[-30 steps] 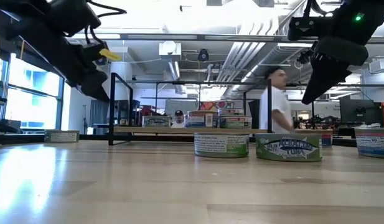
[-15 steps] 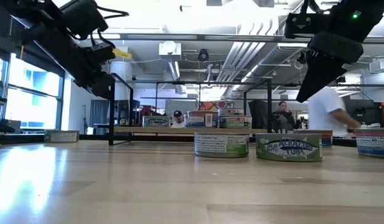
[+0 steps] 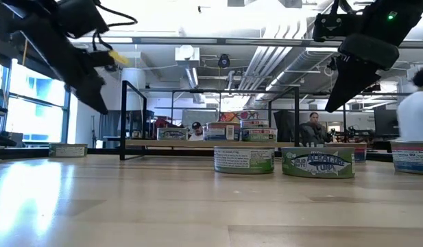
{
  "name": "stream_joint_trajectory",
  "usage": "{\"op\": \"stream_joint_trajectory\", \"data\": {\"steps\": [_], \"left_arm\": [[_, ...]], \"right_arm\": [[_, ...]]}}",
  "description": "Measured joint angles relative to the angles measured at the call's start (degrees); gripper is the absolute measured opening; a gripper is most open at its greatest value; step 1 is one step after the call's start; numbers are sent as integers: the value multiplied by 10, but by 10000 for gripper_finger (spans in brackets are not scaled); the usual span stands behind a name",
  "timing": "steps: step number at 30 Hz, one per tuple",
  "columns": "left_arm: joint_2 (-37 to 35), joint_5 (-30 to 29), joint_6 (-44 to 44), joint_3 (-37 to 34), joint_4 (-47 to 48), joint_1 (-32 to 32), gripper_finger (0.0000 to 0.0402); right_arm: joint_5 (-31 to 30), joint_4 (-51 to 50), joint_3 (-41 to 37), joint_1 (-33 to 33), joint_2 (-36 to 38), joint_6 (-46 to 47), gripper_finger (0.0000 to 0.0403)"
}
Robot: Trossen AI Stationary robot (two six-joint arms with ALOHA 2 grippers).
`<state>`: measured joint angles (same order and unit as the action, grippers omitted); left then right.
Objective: Stack canned seafood by type on shelf
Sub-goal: Adjust the tuna cans and the shelf
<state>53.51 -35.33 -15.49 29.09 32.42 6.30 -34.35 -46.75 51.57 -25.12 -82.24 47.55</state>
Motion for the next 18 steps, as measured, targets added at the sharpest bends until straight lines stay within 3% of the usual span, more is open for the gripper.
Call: {"op": "stream_joint_trajectory", "data": {"steps": [3, 5, 11, 18], "left_arm": [[-36, 121, 3, -19, -28, -14, 0], [-50, 151, 13, -45, -86, -21, 0], [-54, 132, 27, -120, -262, -2, 0], [-53, 115, 40, -159, -342, 44, 0]], "right_arm": [[0, 5, 0, 0, 0, 0, 141], [-4, 7, 0, 0, 0, -1, 141], [-22, 11, 0, 0, 0, -15, 141], [-22, 17, 0, 0, 0, -30, 141]]}}
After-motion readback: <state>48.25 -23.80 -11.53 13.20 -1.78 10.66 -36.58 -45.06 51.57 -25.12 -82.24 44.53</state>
